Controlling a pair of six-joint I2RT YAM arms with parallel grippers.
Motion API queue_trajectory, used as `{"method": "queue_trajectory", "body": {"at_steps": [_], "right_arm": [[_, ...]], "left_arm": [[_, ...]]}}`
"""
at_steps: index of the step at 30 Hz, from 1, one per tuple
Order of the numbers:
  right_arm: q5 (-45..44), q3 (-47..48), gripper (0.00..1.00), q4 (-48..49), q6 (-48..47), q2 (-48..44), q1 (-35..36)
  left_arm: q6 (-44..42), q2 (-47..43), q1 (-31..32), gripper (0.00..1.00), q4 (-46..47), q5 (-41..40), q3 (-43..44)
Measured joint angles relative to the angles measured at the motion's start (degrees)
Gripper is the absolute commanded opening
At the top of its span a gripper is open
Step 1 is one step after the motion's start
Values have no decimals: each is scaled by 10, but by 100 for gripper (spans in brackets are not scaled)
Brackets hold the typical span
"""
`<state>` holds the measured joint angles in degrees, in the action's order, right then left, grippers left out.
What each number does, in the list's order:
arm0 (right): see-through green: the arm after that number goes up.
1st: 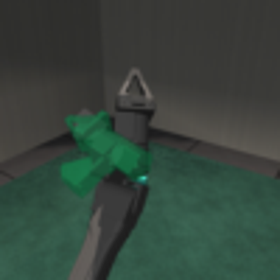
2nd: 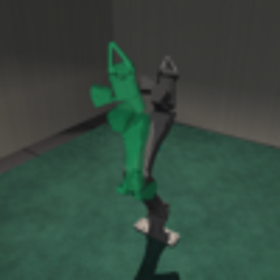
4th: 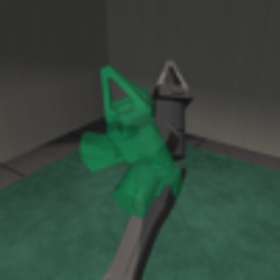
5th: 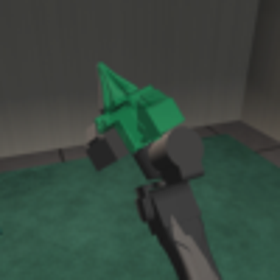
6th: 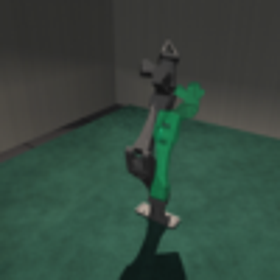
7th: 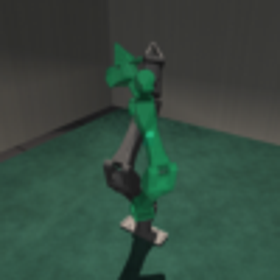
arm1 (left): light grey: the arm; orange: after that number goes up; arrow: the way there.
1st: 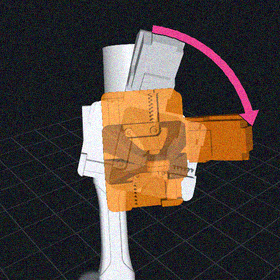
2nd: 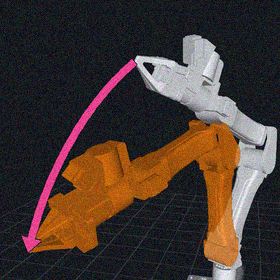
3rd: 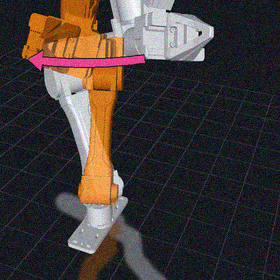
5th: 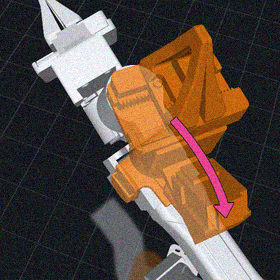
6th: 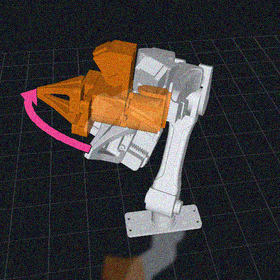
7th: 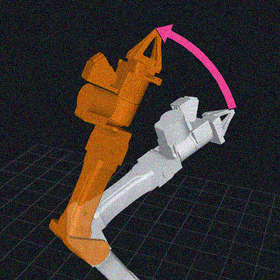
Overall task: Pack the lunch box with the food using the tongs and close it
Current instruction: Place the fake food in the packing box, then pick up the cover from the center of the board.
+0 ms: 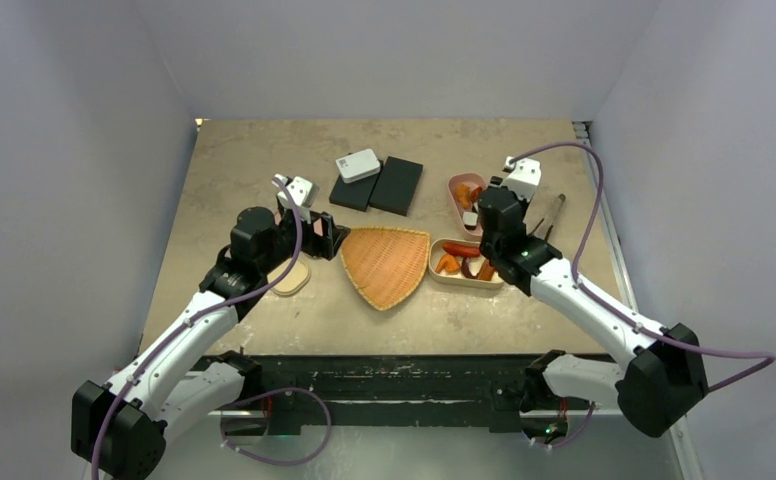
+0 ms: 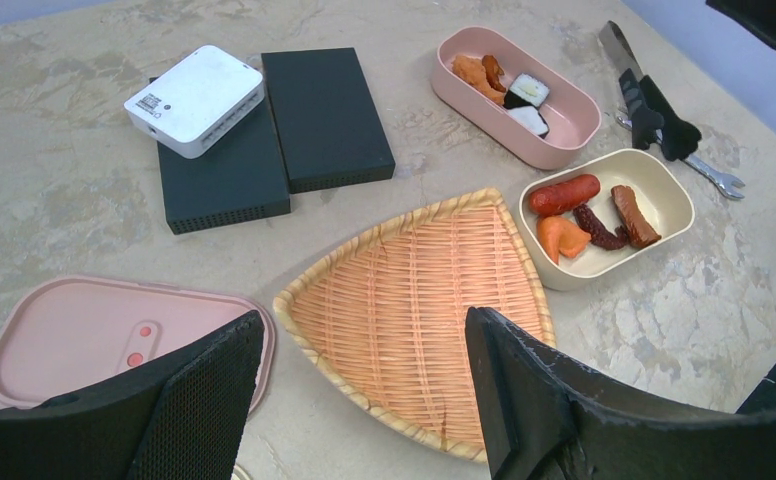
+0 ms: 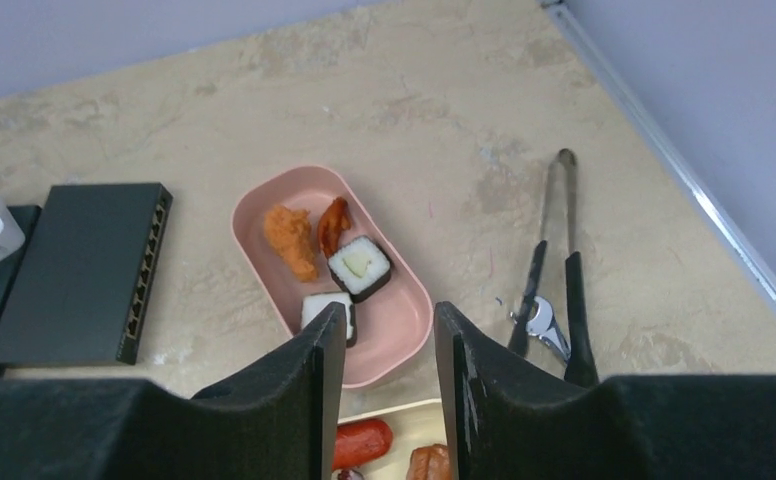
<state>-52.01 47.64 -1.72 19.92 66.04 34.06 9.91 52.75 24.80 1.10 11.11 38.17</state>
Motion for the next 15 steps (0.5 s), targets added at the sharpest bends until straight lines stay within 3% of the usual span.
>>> {"method": "queue_trajectory", "body": {"at_steps": [15], "right_arm": [[225,3,49,-10,15,60,-135]], "left_arm": [[11,23,-6,73,-2,2,9]]}}
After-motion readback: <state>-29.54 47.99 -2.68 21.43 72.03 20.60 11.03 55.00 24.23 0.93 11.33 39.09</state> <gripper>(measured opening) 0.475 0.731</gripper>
